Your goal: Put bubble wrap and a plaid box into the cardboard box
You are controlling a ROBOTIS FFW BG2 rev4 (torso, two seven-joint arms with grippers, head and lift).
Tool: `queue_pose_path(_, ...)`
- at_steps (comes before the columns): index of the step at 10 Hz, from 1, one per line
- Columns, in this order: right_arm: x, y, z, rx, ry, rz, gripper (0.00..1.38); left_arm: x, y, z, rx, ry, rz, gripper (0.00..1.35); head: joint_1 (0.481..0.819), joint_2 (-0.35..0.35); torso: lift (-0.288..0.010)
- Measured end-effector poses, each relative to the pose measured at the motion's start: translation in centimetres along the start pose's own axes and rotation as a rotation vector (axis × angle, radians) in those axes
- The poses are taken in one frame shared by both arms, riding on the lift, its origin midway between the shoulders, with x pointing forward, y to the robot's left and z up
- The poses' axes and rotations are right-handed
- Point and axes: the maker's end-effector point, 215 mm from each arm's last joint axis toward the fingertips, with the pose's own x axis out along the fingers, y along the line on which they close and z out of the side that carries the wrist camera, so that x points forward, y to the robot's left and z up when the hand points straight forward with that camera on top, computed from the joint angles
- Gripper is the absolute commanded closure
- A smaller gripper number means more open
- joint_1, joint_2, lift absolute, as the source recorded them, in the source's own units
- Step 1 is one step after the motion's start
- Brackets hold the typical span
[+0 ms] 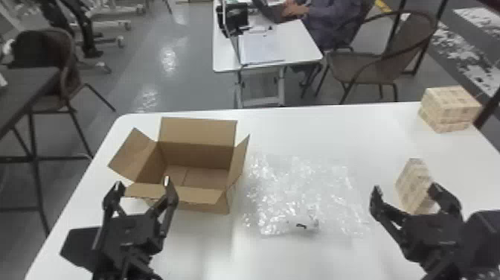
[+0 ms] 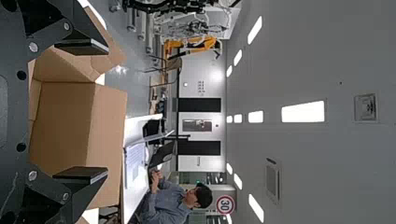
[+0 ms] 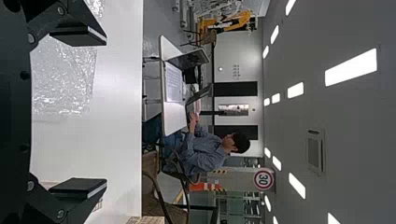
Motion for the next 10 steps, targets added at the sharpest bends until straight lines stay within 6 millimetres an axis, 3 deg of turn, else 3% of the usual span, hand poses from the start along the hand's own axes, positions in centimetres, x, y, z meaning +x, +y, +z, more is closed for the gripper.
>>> queue_pose_path(8,0.47,0.49,-0.15,0.017,0.000,0.031,0.22,0.15,-0.27,-0.41,-0.009,0.003,-0.008,0.36,0.695,0.106,-0.107)
queue_pose_path(10,0.49,0.51,-0.17,0.018,0.000,0.032,0.22,0.93,-0.13,0.08,-0.003,-0.009,-0.012,0.36,0.695,0.109,-0.107)
